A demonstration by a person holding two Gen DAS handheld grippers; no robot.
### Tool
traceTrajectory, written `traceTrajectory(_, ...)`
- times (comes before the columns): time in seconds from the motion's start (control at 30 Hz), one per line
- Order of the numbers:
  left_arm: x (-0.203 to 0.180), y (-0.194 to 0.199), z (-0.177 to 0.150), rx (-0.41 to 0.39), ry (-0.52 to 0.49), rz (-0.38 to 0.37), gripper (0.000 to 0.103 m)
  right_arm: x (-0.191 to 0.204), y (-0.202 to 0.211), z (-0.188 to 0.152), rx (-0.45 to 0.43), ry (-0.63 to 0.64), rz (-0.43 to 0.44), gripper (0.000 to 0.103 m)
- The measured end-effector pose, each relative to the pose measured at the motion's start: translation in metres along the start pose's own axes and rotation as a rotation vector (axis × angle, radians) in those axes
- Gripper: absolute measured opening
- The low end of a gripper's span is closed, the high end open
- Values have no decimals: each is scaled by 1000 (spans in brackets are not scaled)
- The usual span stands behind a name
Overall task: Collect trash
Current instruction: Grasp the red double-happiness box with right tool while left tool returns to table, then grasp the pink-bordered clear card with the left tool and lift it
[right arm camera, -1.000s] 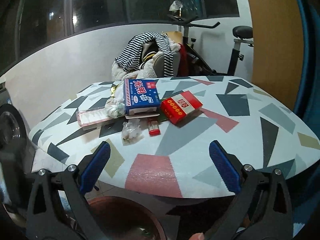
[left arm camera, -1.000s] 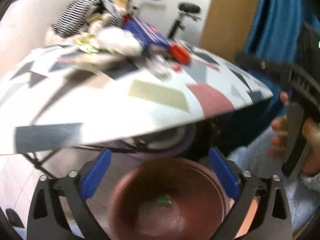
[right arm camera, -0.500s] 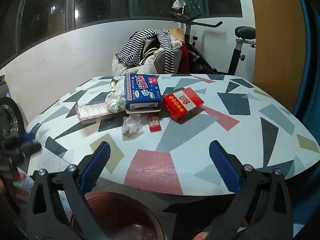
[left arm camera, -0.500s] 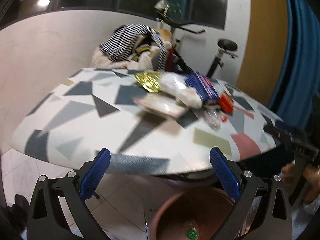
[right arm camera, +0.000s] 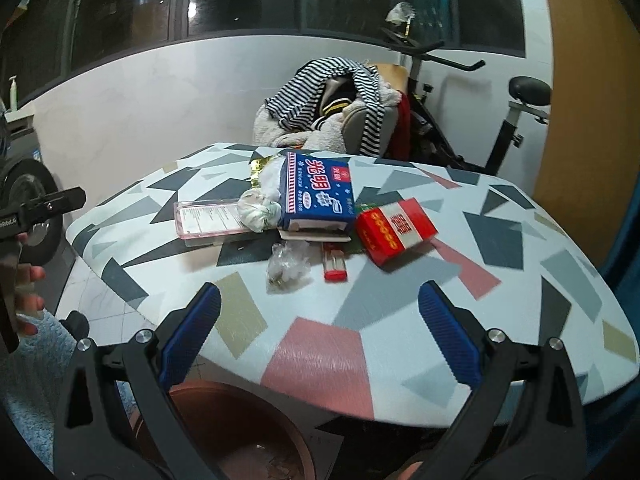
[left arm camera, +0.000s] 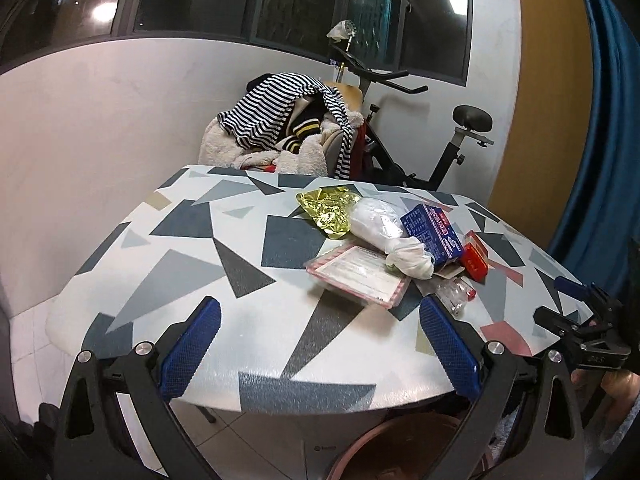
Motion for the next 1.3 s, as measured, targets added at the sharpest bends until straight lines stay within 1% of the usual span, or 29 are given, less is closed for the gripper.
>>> traceTrajectory(0.07,-1,-4,6,6,5,-29,97,-3,-10,5,36,4,11,97)
traceTrajectory(0.13,-2,-10,12,11,8,-51,97,-11,-20,13,54,5,-3,97)
traceTrajectory(0.23,-2,-21,21,20,9,-54,97,-30,-41,31,83,39,-27,97)
traceTrajectory(0.3,-2,-29,26,27,16,-61,97,-42,-54,41,96,60,-28,97)
traceTrajectory(0.4,-1,-44,32,48,42,-78,97,-65,-81,54,158,62,-16,97)
traceTrajectory(0.47,0,-54,35,70,73,-97,97,-80,-98,59,212,9,0,97)
traceTrajectory(0.5,2,-59,35,82,88,-104,97,-94,-108,62,245,-87,27,97)
traceTrajectory(0.53,3,-64,37,92,100,-106,97,-99,-111,64,253,-131,36,97)
traceTrajectory(0.6,7,-73,39,108,119,-92,97,-113,-120,66,275,-306,86,97)
traceTrajectory(0.67,10,-81,41,125,138,-93,97,-117,-129,65,294,-439,131,97)
traceTrajectory(0.77,13,-90,41,142,176,-103,97,-112,-141,64,309,-510,148,97)
traceTrajectory(0.83,13,-94,39,153,192,-111,97,-111,-148,60,325,-540,100,97)
traceTrajectory(0.87,12,-96,38,160,197,-117,97,-113,-151,59,327,-557,66,95)
traceTrajectory(0.9,11,-98,37,169,200,-119,97,-114,-154,57,321,-587,54,89)
traceTrajectory(0.93,11,-99,37,173,200,-118,97,-115,-157,55,319,-611,54,85)
traceTrajectory(1.0,11,-102,36,182,203,-116,97,-115,-162,52,318,-649,61,82)
traceTrajectory(1.03,11,-103,35,187,208,-120,97,-115,-163,53,315,-647,56,79)
traceTrajectory(1.1,12,-106,34,195,223,-129,97,-112,-164,56,309,-617,46,75)
traceTrajectory(1.2,14,-109,30,200,264,-150,97,-112,-155,62,245,-564,55,68)
traceTrajectory(1.3,16,-114,26,211,311,-179,97,-112,-141,63,193,-540,72,65)
Point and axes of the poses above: each gripper's, at about its wrist camera, not at the fingertips, and y roughly against the way its jaws point, x to its left, z to its top, the point moved 8 cm from there along -y, roughly the way its jaws point, and after that the axes turned 9 degrees about x, right-handed, at the moved point
